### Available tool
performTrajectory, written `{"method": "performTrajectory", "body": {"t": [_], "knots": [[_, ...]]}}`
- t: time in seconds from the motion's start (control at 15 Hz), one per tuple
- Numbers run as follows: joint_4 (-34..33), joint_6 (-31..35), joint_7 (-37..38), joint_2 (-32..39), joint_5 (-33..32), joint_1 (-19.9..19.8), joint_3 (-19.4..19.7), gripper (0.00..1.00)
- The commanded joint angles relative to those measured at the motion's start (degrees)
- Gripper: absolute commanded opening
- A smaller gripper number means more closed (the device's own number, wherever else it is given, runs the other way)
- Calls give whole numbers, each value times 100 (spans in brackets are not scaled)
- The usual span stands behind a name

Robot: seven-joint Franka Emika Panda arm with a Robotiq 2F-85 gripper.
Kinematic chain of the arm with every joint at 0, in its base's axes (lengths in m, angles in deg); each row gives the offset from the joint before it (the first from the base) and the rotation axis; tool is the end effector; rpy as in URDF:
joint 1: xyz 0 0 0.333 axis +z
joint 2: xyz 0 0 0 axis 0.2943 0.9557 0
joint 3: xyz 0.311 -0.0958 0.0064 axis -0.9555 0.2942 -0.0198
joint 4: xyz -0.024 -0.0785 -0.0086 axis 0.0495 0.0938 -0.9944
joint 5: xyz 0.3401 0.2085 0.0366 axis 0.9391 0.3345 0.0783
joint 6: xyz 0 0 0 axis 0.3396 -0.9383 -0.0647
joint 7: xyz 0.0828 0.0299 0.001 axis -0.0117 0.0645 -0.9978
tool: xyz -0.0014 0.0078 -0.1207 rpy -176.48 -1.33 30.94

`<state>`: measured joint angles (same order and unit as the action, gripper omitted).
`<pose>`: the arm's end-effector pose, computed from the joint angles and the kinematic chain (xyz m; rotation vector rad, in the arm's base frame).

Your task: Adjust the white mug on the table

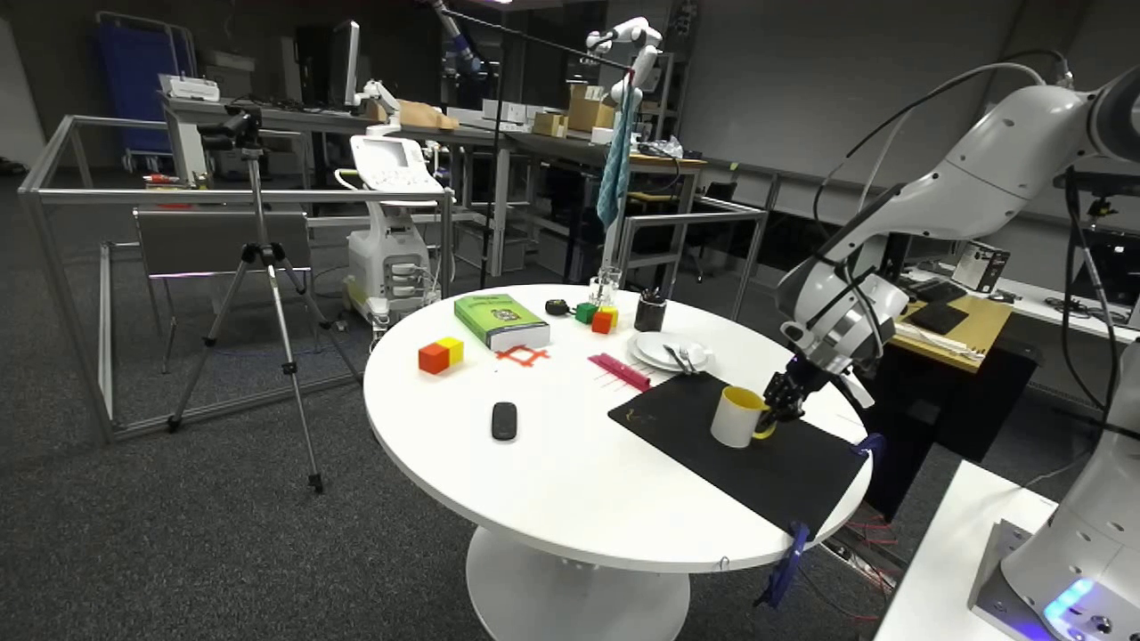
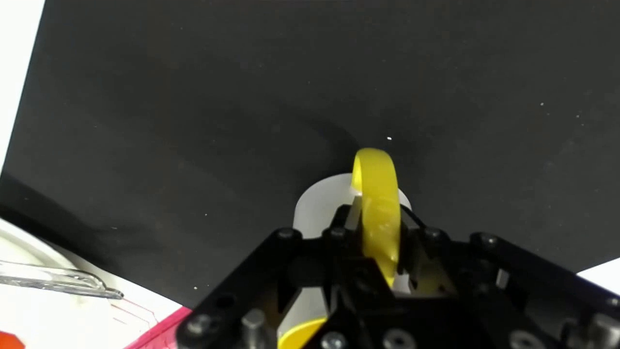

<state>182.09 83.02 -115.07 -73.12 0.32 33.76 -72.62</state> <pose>0.4236 -0.0316 0.1579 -2.8258 -1.1496 -0.5515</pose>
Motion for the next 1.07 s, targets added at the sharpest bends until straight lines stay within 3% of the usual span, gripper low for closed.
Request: {"method": "performTrajectory", "body": {"t": [0.0, 1.0], "knots": [[-146, 70, -298, 36, -134, -15, 43, 2], [-705, -261, -199, 616, -2038, -102, 413, 2]]}}
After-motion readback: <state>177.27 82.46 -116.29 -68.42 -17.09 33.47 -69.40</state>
